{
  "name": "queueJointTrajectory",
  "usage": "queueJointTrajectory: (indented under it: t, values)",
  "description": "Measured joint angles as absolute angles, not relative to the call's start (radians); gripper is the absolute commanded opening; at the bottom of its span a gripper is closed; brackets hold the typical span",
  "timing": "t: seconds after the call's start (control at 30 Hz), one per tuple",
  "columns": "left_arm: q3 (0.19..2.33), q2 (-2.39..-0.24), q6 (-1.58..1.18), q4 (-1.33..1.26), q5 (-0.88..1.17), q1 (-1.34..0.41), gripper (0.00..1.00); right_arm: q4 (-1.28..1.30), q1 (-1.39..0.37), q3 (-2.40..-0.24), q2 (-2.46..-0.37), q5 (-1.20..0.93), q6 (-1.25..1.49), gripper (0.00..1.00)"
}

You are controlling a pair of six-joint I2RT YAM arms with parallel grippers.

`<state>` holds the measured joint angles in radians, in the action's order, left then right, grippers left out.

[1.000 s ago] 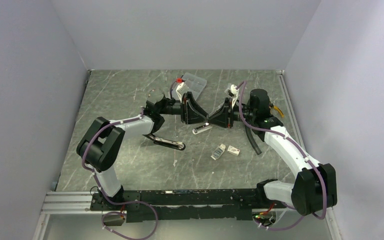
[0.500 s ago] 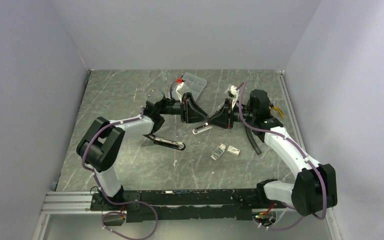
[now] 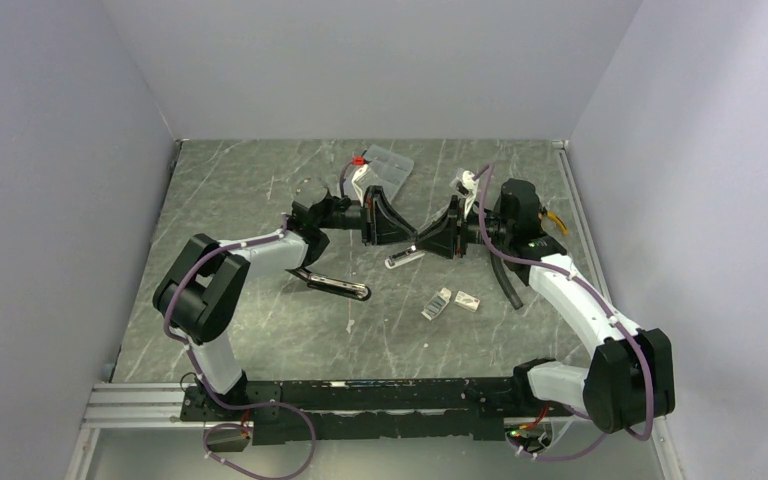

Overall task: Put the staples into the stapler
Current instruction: Pick up the staple from the staple box.

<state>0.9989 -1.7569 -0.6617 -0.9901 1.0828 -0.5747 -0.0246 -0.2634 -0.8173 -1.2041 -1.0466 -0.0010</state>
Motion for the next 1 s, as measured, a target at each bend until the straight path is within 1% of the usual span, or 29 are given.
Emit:
queueJointTrajectory:
  t: [0.17, 0.27, 0.37, 0.47, 0.53, 0.63, 0.73, 0.87, 1.0]
  values:
    - [0.999, -1.757, -0.643, -0.979, 1.092, -0.576, 0.07, -0.022, -0.263, -0.817, -1.204, -1.028, -0.008, 0.58]
    - [0.999, -1.757, -0.616, -0.95, 1.103, -0.576, 0.06, 0.004, -0.263, -0.818, -1.202, -1.015, -0.036, 0.63]
    - [0.999, -1.747, -0.562, -0.879, 1.115, -0.575, 0.05, 0.055, -0.263, -0.818, -1.193, -1.0, -0.082, 0.64]
    - [1.006, -1.719, -0.461, -0.737, 1.135, -0.57, 0.04, 0.134, -0.26, -0.818, -1.172, -0.99, -0.143, 0.64]
    - [1.041, -1.692, -0.333, -0.556, 1.141, -0.565, 0.04, 0.185, -0.255, -0.82, -1.156, -0.982, -0.184, 0.64]
    - [1.143, -1.65, -0.057, -0.197, 1.116, -0.561, 0.03, 0.262, -0.244, -0.82, -1.126, -0.966, -0.247, 0.64]
    - [1.221, -1.61, 0.198, 0.086, 1.052, -0.556, 0.04, 0.315, -0.231, -0.82, -1.093, -0.95, -0.289, 0.64]
    - [1.277, -1.555, 0.508, 0.429, 0.915, -0.557, 0.04, 0.358, -0.205, -0.82, -1.05, -0.942, -0.324, 0.64]
    - [1.287, -1.538, 0.707, 0.648, 0.774, -0.561, 0.04, 0.368, -0.184, -0.82, -1.029, -0.939, -0.34, 0.64]
